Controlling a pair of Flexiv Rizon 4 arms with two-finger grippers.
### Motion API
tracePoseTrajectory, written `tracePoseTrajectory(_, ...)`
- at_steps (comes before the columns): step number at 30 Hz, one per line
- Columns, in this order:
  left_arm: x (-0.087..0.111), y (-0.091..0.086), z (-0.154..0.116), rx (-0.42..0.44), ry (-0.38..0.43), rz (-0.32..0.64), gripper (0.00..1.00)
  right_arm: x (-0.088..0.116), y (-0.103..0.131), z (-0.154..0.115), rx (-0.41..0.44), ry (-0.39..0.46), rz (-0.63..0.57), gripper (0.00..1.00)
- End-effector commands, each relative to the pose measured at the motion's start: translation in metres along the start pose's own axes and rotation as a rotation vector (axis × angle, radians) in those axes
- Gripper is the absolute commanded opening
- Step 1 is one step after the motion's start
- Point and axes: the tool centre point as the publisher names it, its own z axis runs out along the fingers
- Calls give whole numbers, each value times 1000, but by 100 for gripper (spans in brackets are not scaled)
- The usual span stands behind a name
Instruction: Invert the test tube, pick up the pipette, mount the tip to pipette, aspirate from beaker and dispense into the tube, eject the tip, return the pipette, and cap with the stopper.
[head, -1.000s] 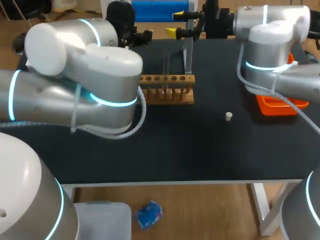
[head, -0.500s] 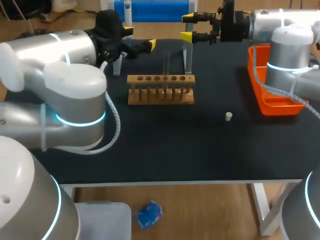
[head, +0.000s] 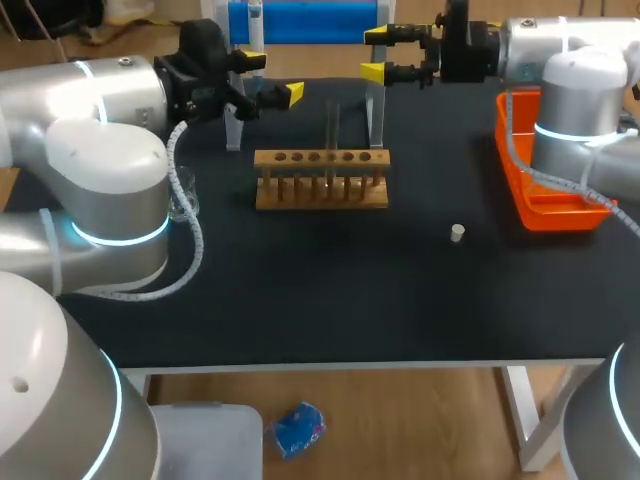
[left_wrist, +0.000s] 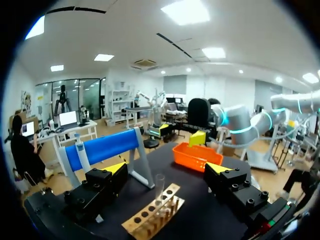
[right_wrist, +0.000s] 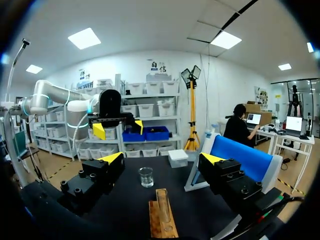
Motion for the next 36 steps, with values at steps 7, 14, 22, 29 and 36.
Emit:
tracePoseTrajectory(7,-20,12,-3,-191,306,180,100,24,-13,-40,26,-73,20,100)
tracePoseTrajectory(14,-29,20,8,-248,403,194,100,56,-27,-72,78,-142,37,100)
tracePoseTrajectory(22,-41,33,32,-278,396,164,100,94,-51,-110,82,-211,59,100)
tracePoseTrajectory(29,-47,49,51,-287,342,204,100,112,-63,-121,66,-199,63,100)
tracePoseTrajectory(36,-47,49,51,-287,342,204,100,112,-63,-121,66,-199,63,100)
